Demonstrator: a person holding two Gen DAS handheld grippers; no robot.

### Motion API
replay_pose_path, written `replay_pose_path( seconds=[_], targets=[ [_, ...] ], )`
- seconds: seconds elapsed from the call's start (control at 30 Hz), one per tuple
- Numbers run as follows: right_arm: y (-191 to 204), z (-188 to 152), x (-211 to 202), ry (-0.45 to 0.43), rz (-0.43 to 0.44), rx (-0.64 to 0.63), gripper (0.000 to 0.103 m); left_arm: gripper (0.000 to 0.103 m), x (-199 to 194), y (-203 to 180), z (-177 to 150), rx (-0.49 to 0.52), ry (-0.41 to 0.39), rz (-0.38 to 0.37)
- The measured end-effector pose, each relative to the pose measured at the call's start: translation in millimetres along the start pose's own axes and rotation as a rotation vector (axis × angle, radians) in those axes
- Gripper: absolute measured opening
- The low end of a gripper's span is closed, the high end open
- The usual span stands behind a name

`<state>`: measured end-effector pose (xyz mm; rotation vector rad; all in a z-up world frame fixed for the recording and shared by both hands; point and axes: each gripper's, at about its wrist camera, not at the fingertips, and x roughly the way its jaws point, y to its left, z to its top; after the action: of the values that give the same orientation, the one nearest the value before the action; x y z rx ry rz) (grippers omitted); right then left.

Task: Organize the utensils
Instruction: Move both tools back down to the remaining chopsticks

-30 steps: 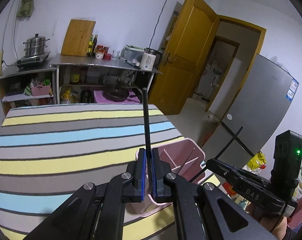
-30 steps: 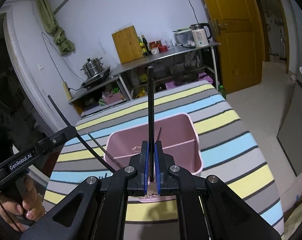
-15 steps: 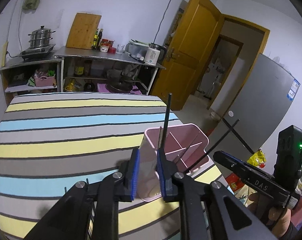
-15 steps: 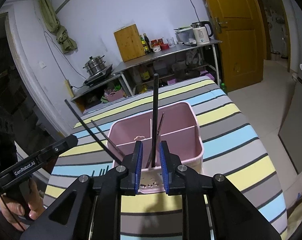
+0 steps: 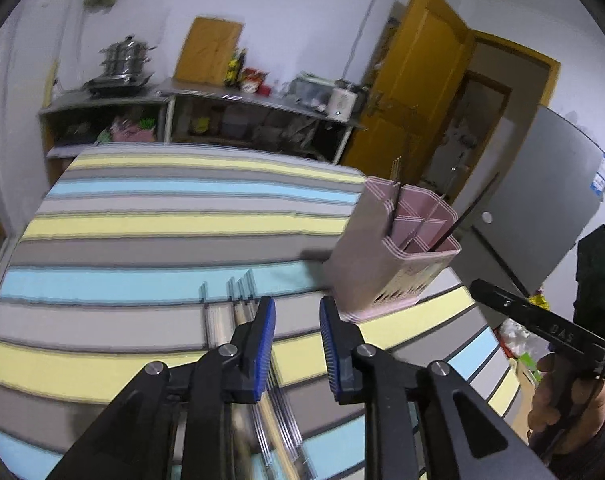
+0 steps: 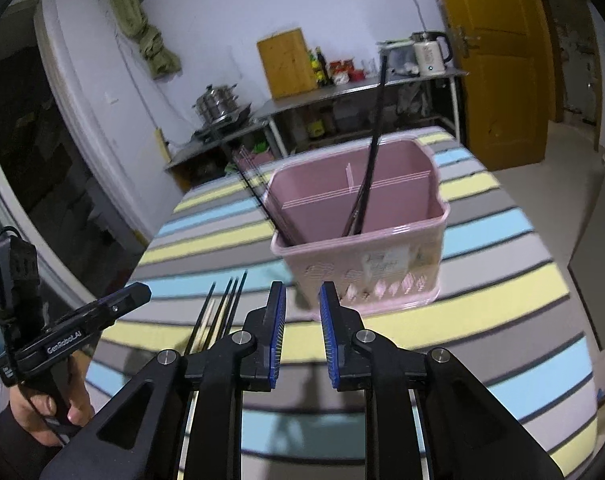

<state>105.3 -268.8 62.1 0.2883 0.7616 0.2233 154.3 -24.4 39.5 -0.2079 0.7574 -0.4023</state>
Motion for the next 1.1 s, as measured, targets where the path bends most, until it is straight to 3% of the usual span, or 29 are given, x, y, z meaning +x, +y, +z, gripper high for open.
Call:
replay_pose_path(
  seconds=[0.33, 0.83, 1.1],
  targets=[
    [26, -39, 26, 0.113, 0.052, -0.023, 0.018, 0.023, 4, 48, -45, -0.088, 0.091, 0.089],
    [42, -51, 52, 0.184, 0.067, -0.051, 0.018, 0.023, 71, 61, -45, -0.094, 0.194, 0.168],
    [49, -53, 70, 0.21, 0.075, -0.064, 0.018, 0.024, 76, 55, -44, -0.025, 0.167, 0.207]
  ],
)
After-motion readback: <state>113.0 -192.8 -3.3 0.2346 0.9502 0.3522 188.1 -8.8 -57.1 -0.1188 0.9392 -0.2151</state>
